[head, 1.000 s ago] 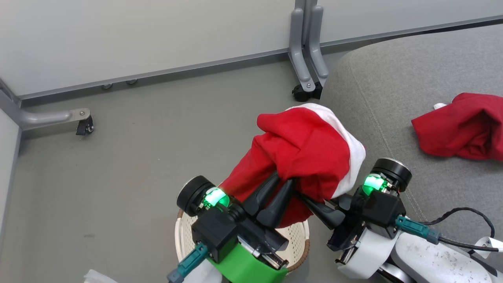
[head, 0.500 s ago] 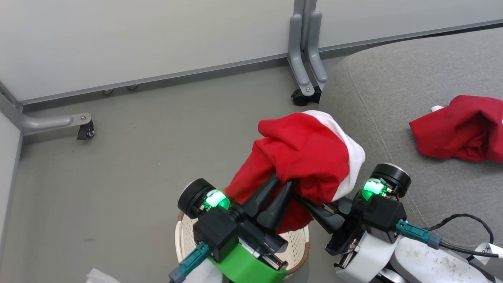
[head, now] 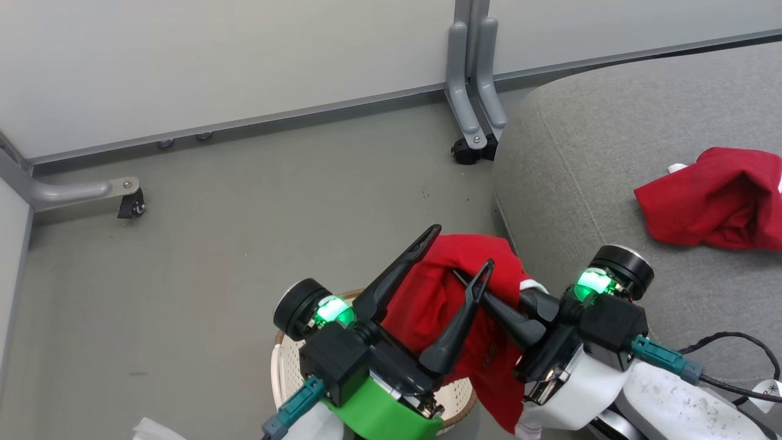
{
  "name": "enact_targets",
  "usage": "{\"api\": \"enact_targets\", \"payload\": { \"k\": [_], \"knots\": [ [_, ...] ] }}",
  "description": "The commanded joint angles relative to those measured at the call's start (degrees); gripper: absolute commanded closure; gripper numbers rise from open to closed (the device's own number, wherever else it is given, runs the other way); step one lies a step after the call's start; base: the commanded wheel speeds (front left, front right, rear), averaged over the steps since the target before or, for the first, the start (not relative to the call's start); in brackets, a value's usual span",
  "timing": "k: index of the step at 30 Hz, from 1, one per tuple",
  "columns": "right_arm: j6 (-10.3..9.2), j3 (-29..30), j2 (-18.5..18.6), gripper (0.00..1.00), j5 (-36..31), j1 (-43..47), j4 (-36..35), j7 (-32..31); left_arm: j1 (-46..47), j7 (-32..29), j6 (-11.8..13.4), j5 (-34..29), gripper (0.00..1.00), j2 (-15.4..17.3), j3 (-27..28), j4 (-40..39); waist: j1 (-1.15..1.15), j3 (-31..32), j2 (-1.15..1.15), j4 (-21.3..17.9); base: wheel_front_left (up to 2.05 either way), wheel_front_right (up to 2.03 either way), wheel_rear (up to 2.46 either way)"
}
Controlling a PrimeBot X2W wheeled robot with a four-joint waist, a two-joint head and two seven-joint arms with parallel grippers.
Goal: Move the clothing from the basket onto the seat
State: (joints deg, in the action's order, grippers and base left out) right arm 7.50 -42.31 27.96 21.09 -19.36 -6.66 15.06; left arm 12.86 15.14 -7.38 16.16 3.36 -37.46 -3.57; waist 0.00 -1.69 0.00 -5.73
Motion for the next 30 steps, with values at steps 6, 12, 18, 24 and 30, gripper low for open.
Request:
{"api": "enact_targets", "payload": {
  "k": [6,12,18,24,30],
  "knots": [
    [-0.02,2.81,-0.38,1.00,-1.19,1.50,-0.60,0.17,-0.46,-0.01,-0.15,-0.88,0.00,0.51,0.93,0.09,0.00,-0.25,0.00,0.14,0.00,0.00,0.00],
    [-0.02,4.88,-0.25,1.00,-1.70,2.70,-1.06,0.17,-0.94,-0.01,-0.15,-0.94,0.00,0.53,1.35,0.24,0.00,-0.22,0.00,0.39,0.00,0.00,0.00],
    [-0.02,5.38,-0.02,1.00,-1.97,2.88,-1.29,0.17,-1.14,-0.01,-0.15,-1.09,0.00,0.51,1.35,0.34,0.00,-0.23,0.00,0.46,0.00,0.00,0.00],
    [-0.02,5.23,0.13,1.00,-2.14,2.97,-1.36,0.17,-1.03,-0.01,-0.15,-1.03,0.00,0.39,1.35,-0.06,0.00,-0.28,0.00,0.58,0.00,0.00,0.00],
    [-0.02,5.23,0.18,1.00,-2.17,2.79,-1.26,0.17,-1.89,-0.01,-0.15,-1.35,0.00,0.94,2.61,0.15,0.00,-0.29,0.00,0.59,0.00,0.00,0.00]
  ]
}}
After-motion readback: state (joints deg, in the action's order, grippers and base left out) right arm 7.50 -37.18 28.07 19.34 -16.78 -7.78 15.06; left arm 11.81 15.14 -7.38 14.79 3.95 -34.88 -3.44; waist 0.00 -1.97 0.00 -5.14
